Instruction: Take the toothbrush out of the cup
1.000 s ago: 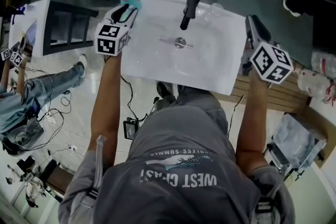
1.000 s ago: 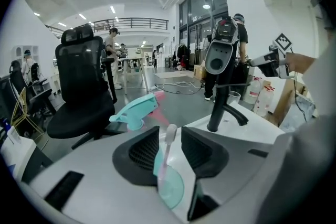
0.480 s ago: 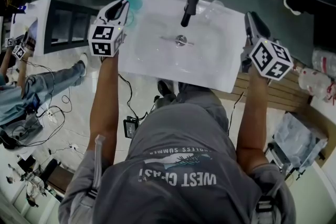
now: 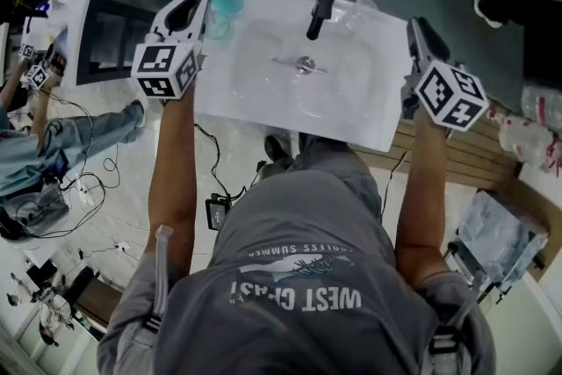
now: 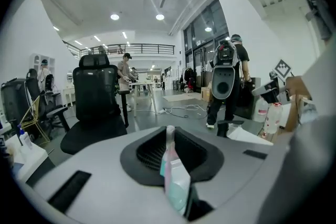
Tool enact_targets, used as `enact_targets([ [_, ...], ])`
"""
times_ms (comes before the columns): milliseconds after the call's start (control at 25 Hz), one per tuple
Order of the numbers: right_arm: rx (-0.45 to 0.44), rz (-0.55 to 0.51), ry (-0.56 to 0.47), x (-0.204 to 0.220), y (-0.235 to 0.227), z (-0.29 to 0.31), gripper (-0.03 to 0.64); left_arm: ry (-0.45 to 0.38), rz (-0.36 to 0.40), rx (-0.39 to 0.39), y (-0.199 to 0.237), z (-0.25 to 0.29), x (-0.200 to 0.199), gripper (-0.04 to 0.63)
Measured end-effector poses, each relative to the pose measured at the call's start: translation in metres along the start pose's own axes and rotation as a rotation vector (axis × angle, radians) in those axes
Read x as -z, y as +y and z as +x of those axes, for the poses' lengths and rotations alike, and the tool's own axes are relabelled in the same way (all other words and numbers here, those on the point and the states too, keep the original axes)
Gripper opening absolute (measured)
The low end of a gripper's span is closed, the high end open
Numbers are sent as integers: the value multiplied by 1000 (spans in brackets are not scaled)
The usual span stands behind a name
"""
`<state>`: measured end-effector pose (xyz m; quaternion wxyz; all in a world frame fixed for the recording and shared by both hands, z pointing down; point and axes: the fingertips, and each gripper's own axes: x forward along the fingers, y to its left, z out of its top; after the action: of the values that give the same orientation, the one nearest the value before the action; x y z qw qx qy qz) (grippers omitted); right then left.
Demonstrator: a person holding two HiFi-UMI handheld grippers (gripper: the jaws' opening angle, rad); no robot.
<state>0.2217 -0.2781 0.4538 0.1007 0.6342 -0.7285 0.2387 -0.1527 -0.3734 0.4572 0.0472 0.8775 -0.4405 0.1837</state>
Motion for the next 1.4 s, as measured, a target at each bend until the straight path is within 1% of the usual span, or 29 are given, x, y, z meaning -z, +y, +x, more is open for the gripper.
enact_targets([
  [240,-3,-4,-11,-3,8,-8,78,-76,-58,19,-3,-20,-27,48],
  [400,-7,-7,-19,-5,14,-13,78,-115,-103,39,-7,-31,-38,48],
  [520,-7,-10,-27,-6,17,-17,78,-129,-130,60,-12,-36,-41,49],
  [720,-10,-12,-39,-8,21,-23,78,-129,-161,106,-27,-41,-39,49],
  [920,-13,-18,-59,-13,27,-37,78,-127,-174,156,-48,-51,-41,49],
  [1080,-13,-20,-67,-15,29,-45,78,-110,-177,216,-70,-53,-37,50],
  [1240,-13,-25,-91,-19,29,-55,77,-110,-157,262,-92,-58,-40,51],
  [1400,-15,-28,-103,-19,38,-73,77,-117,-141,283,-107,-77,-44,51],
])
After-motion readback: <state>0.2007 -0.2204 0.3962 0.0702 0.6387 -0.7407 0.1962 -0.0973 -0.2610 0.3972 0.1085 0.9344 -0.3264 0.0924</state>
